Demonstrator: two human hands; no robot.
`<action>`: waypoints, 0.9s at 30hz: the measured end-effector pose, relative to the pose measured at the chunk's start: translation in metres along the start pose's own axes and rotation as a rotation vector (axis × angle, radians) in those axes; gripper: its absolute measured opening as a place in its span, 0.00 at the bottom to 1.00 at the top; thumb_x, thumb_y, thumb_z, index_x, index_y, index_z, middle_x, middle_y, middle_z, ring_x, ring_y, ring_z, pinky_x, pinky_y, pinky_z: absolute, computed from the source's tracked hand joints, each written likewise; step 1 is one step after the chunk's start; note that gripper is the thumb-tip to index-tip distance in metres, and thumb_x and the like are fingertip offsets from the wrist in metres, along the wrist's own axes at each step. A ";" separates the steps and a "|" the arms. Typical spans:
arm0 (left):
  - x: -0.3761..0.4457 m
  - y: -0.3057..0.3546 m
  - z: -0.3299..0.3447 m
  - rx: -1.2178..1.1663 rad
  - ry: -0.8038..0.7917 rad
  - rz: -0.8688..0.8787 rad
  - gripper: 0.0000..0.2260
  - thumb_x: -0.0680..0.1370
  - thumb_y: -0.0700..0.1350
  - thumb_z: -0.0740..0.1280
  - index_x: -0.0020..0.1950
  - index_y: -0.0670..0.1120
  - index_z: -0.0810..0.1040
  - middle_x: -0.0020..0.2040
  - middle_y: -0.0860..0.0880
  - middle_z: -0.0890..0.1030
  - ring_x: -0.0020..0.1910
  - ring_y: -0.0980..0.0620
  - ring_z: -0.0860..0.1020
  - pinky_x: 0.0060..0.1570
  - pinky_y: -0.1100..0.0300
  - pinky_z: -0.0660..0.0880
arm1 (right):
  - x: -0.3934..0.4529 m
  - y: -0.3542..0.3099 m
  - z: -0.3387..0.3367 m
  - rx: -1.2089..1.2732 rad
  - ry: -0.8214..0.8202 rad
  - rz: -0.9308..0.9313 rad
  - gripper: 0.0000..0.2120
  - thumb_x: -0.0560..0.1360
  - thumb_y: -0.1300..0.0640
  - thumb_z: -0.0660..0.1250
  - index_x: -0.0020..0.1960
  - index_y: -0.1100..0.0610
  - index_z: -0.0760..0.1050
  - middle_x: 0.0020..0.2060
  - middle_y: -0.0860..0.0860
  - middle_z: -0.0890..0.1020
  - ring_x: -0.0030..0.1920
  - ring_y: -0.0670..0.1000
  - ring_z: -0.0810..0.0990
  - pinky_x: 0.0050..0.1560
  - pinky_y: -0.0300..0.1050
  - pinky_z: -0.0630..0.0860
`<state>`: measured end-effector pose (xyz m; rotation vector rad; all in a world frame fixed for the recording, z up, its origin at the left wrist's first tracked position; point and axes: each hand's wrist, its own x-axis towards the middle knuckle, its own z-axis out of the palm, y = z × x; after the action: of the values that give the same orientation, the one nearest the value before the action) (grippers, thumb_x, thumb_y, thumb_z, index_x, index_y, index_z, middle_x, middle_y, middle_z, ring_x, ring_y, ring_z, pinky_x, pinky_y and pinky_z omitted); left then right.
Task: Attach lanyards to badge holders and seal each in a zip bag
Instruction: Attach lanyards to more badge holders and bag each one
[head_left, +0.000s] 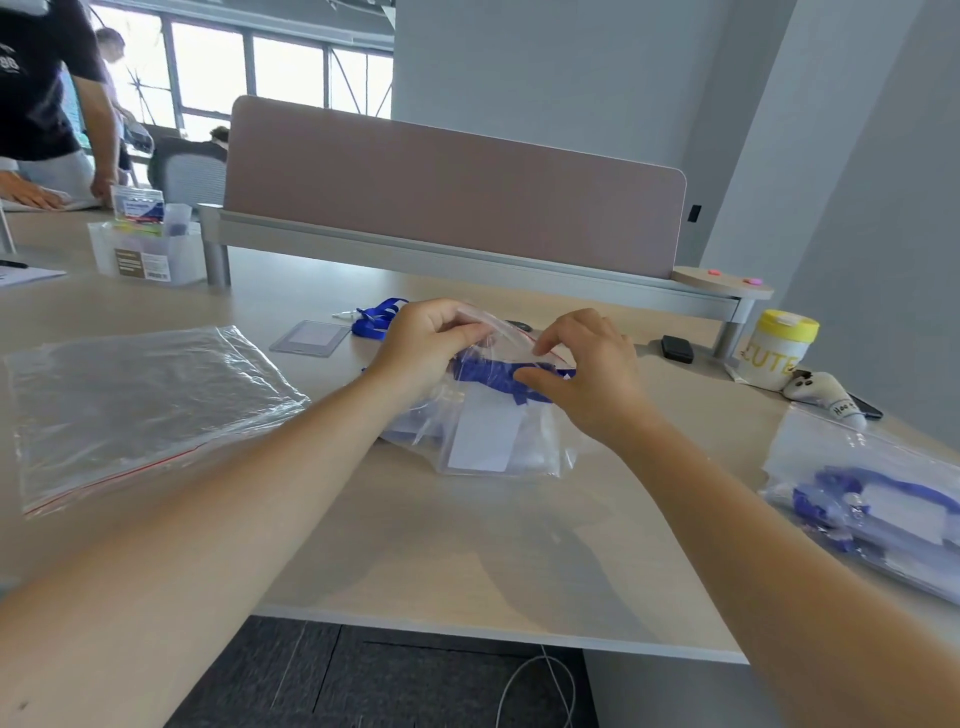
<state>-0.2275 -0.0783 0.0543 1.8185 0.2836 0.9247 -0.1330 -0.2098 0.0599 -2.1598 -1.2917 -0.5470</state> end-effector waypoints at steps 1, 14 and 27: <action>0.000 0.001 -0.001 -0.022 0.003 -0.011 0.06 0.76 0.36 0.62 0.44 0.44 0.77 0.37 0.52 0.78 0.37 0.56 0.77 0.42 0.61 0.75 | 0.001 -0.001 0.000 0.002 0.008 0.002 0.13 0.70 0.49 0.68 0.50 0.56 0.76 0.56 0.51 0.75 0.59 0.52 0.70 0.52 0.39 0.57; 0.012 0.004 -0.022 -0.182 0.206 -0.130 0.10 0.78 0.42 0.61 0.38 0.50 0.77 0.40 0.47 0.79 0.42 0.47 0.75 0.52 0.50 0.74 | 0.012 -0.005 -0.015 -0.012 -0.071 0.068 0.12 0.73 0.51 0.65 0.47 0.58 0.81 0.57 0.51 0.75 0.59 0.51 0.71 0.62 0.51 0.69; 0.025 0.010 -0.037 -0.280 0.251 -0.114 0.10 0.78 0.43 0.61 0.39 0.49 0.76 0.34 0.53 0.80 0.35 0.55 0.76 0.31 0.65 0.74 | 0.028 0.005 -0.027 0.446 0.045 0.221 0.13 0.71 0.67 0.66 0.48 0.52 0.67 0.33 0.48 0.75 0.36 0.46 0.73 0.32 0.33 0.69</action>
<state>-0.2388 -0.0422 0.0809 1.4173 0.3895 1.0571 -0.1178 -0.2105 0.0959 -1.8693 -1.0182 -0.1918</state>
